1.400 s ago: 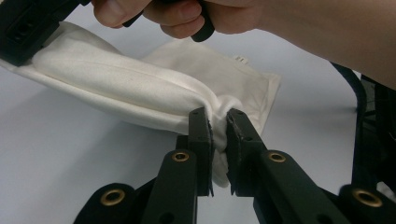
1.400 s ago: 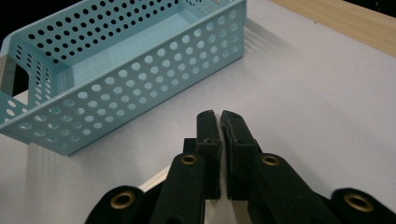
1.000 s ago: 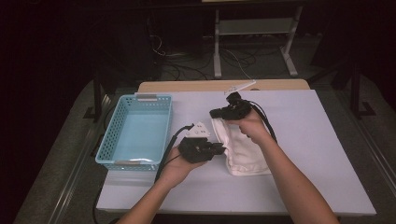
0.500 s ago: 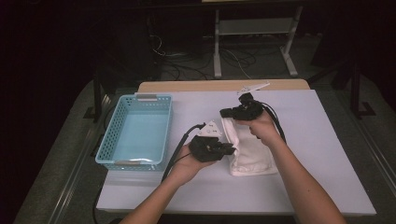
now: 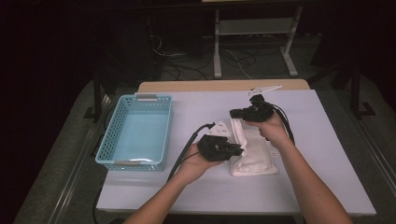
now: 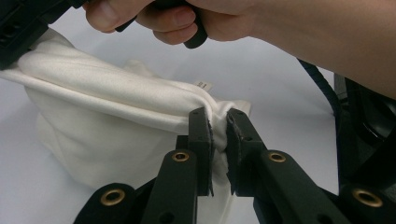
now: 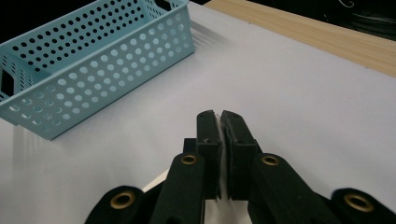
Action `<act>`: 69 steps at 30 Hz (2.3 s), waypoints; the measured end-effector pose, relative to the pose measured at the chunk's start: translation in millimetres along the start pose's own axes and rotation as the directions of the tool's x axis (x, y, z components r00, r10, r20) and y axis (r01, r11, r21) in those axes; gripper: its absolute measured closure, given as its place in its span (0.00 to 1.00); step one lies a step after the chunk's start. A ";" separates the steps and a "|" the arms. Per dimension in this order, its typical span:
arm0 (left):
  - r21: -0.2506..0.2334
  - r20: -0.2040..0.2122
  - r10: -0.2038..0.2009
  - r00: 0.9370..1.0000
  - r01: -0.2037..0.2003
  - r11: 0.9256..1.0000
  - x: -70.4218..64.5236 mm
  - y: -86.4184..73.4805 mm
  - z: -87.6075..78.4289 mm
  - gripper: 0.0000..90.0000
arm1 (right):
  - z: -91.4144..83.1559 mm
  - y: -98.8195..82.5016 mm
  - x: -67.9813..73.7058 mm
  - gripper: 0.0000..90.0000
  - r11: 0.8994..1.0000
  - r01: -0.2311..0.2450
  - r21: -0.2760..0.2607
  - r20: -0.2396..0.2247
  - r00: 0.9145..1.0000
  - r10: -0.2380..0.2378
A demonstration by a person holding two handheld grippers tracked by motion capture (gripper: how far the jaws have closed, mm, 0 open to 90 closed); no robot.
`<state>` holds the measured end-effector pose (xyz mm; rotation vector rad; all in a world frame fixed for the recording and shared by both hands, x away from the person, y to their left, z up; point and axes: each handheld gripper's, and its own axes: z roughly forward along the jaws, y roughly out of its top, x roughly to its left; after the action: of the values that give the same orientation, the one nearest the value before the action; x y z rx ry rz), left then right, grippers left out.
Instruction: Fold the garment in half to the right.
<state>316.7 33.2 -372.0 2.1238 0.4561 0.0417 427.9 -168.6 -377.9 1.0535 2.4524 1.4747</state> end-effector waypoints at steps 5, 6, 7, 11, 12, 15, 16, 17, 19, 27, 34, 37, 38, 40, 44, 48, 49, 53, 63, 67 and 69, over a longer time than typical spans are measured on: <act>0.011 0.015 0.007 1.000 -0.008 1.000 -1.0 2.4 8.4 0.89 | -6.5 -6.4 -4.6 0.95 1.000 -0.009 -0.009 0.010 1.000 0.009; 0.012 0.018 0.010 1.000 -0.010 1.000 -1.0 2.6 9.7 0.89 | -7.8 -7.7 -5.4 0.95 1.000 -0.013 -0.010 0.011 1.000 0.013; 0.015 0.020 0.011 1.000 -0.011 1.000 -1.1 2.8 11.4 0.89 | -8.5 -8.7 -6.2 0.95 1.000 -0.014 -0.013 0.011 1.000 0.014; 0.022 0.029 0.016 0.999 -0.016 1.000 -2.0 3.7 18.6 0.89 | -12.7 -14.1 -10.2 0.95 1.000 -0.022 -0.015 0.020 1.000 0.022; 0.025 0.032 0.016 0.999 -0.017 1.000 -2.2 3.9 20.2 0.89 | -13.8 -15.2 -11.0 0.95 1.000 -0.024 -0.015 0.024 0.999 0.025; 0.028 0.042 0.022 0.999 -0.023 0.999 -2.6 4.9 25.6 0.89 | -17.2 -18.4 -12.7 0.95 1.000 -0.021 -0.011 0.036 0.999 0.021; 0.033 0.047 0.024 0.999 -0.025 0.999 -2.4 5.3 27.5 0.89 | -18.5 -19.4 -13.4 0.95 1.000 -0.021 -0.011 0.040 0.999 0.021; 0.034 0.052 0.024 0.998 -0.026 0.999 -2.3 5.7 29.6 0.89 | -19.8 -20.6 -14.4 0.95 1.000 -0.021 -0.011 0.042 0.999 0.021; 0.039 0.058 0.029 0.998 -0.031 0.999 -2.6 7.1 34.0 0.89 | -21.9 -23.4 -16.3 0.95 1.000 -0.023 -0.010 0.049 0.999 0.024; 0.072 0.088 0.039 0.995 -0.046 0.996 -2.7 9.4 54.5 0.89 | -29.5 -34.2 -24.8 0.95 0.999 -0.039 -0.002 0.071 0.997 0.039; 0.097 0.109 0.033 0.993 -0.044 0.994 -2.4 5.5 72.7 0.89 | -32.9 -44.6 -30.8 0.94 0.999 -0.048 0.014 0.089 0.995 0.046; 0.106 0.118 0.028 0.993 -0.041 0.994 -2.2 4.4 79.1 0.89 | -33.8 -48.4 -33.2 0.94 0.999 -0.048 0.021 0.097 0.994 0.046; 0.108 0.120 0.026 0.992 -0.039 0.993 -2.3 4.0 81.3 0.89 | -34.2 -49.5 -33.7 0.94 0.998 -0.050 0.022 0.097 0.994 0.048; 0.117 0.126 0.025 0.992 -0.040 0.992 -1.3 2.9 85.9 0.89 | -34.4 -51.8 -35.1 0.94 0.998 -0.052 0.027 0.104 0.993 0.049; 0.127 0.136 0.011 0.991 -0.029 0.992 0.2 -0.6 94.9 0.89 | -32.3 -56.7 -37.4 0.94 0.998 -0.050 0.049 0.121 0.992 0.043; 0.130 0.146 -0.001 0.989 -0.018 0.991 2.0 -3.5 101.6 0.89 | -31.0 -61.7 -41.6 0.94 0.997 -0.057 0.056 0.124 0.991 0.050; 0.130 0.148 -0.005 0.989 -0.014 0.991 2.0 -4.0 102.9 0.89 | -31.2 -62.5 -42.3 0.94 0.997 -0.054 0.057 0.124 0.991 0.047; 0.129 0.151 -0.011 0.988 -0.009 0.992 2.1 -5.5 107.0 0.89 | -33.1 -66.3 -44.9 0.93 0.997 -0.063 0.055 0.128 0.990 0.055; 0.116 0.153 -0.025 0.988 0.007 0.993 3.1 -7.0 112.5 0.86 | -37.9 -76.6 -54.4 0.86 0.994 -0.092 0.050 0.163 0.983 0.083; 0.110 0.151 -0.024 0.988 0.007 0.994 2.5 -6.2 112.2 0.83 | -41.1 -78.0 -54.7 0.83 0.995 -0.083 0.057 0.192 0.979 0.071; 0.105 0.150 -0.023 0.988 0.007 0.994 2.2 -5.9 111.7 0.80 | -43.6 -78.6 -54.3 0.80 0.995 -0.078 0.062 0.214 0.975 0.063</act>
<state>339.6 -52.4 -440.4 2.2062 0.3915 -0.1534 411.2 -256.7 -432.4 1.2524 2.3553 1.2297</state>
